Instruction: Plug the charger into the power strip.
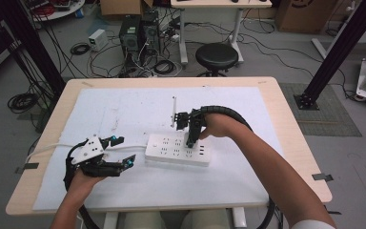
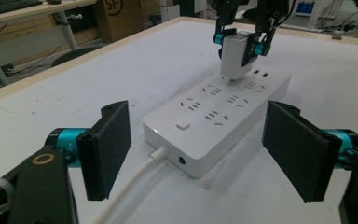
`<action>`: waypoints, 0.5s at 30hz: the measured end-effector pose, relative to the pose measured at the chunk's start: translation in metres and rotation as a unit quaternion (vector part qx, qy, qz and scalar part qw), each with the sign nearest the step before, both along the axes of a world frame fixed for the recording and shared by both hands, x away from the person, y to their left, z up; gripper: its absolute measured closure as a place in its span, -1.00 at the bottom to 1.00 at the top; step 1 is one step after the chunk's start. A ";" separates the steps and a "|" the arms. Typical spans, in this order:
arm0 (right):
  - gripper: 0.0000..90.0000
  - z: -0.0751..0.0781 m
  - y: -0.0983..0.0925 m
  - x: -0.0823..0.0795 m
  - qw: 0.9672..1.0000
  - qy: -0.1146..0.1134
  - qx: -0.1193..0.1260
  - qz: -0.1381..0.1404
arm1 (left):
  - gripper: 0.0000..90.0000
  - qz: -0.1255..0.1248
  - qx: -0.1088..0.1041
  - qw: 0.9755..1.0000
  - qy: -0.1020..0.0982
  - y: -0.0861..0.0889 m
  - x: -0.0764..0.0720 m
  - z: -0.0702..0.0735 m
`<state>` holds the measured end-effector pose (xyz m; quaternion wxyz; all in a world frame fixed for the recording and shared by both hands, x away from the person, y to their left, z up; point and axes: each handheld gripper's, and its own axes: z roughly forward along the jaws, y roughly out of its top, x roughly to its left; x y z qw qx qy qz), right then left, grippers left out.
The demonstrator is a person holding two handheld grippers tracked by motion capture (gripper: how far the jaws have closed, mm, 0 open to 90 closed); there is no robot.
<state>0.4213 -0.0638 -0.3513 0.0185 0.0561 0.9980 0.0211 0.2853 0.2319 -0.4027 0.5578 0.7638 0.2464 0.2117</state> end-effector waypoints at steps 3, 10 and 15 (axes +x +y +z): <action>0.42 0.000 0.001 -0.001 1.000 -0.004 -0.004 0.001 | -0.47 0.000 0.001 1.000 0.000 0.000 0.000 0.000; 0.42 0.000 0.001 -0.001 1.000 -0.006 -0.006 0.001 | -0.47 0.003 -0.002 1.000 -0.004 0.001 -0.002 0.000; 0.42 -0.001 0.002 -0.003 1.000 -0.007 -0.006 -0.006 | -0.47 0.004 -0.003 1.000 -0.005 0.002 -0.003 -0.001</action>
